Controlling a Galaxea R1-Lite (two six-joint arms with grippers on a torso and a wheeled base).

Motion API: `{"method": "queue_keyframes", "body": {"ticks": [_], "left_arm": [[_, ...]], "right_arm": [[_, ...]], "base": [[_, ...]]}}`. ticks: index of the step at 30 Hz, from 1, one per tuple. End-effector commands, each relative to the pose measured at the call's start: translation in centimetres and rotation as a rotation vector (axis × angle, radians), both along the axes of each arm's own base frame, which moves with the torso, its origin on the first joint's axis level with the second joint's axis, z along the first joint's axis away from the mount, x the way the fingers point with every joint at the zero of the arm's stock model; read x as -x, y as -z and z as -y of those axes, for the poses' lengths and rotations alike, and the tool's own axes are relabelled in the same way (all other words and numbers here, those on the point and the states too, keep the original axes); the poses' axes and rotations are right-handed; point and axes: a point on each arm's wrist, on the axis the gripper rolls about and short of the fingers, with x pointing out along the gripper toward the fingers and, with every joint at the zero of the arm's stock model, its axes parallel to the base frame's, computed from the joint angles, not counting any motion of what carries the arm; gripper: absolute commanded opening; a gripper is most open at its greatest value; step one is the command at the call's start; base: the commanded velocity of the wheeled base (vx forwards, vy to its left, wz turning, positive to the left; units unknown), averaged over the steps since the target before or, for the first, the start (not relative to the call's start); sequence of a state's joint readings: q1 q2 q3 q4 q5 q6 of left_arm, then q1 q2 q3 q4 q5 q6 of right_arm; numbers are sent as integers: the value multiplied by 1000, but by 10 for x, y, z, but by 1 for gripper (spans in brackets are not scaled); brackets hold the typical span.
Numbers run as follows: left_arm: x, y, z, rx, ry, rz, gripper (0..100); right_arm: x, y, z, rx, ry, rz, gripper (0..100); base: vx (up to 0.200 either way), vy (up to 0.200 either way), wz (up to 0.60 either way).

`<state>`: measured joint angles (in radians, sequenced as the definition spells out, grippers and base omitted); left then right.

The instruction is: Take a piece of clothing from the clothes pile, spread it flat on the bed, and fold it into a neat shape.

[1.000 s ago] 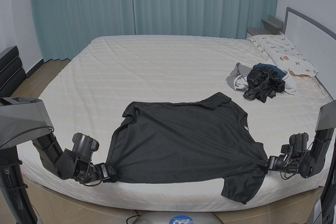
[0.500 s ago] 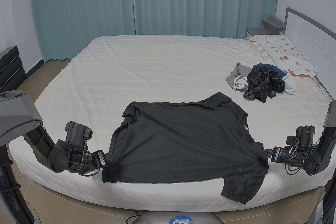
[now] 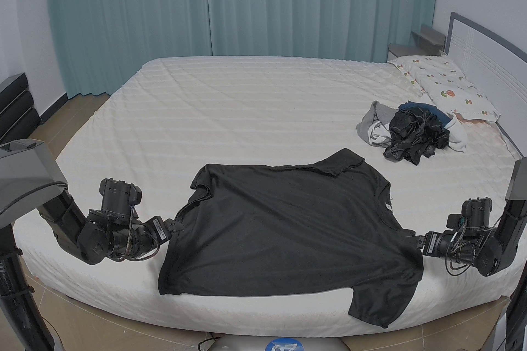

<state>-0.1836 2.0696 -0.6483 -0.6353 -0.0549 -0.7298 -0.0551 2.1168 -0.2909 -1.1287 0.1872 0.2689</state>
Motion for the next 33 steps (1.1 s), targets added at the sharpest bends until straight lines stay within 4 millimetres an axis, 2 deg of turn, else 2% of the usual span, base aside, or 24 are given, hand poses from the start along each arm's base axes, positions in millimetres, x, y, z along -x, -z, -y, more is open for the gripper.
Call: {"method": "queue_keyframes", "body": {"ticks": [1,6,9,14,15,19,25,33], "left_arm": [[-12,0,1,31,-34,25,100],[-30,-11,5,44,-38,88,100],[-49,-12,8,46,-46,126,100],[-91,0,22,57,-96,178,100],[-92,1,23,59,-96,179,100],[-117,9,34,61,-89,168,100],[-139,17,52,71,-114,151,100],[-142,24,61,66,-105,143,100]], "right_arm": [[1,4,-3,-2,-11,-18,100],[1,8,-4,-3,-14,-30,100],[0,9,-6,-4,-21,-35,100],[0,10,-6,-4,-21,-39,100],[0,11,-6,-4,-21,-41,100],[0,12,-6,-4,-20,-43,100],[-2,17,-5,-9,-14,-59,100],[-3,18,-4,-8,-8,-54,100]], "base": [[0,0,0],[0,0,0],[0,0,0],[0,0,0],[0,0,0],[0,0,0],[0,0,0],[0,0,0]]}}
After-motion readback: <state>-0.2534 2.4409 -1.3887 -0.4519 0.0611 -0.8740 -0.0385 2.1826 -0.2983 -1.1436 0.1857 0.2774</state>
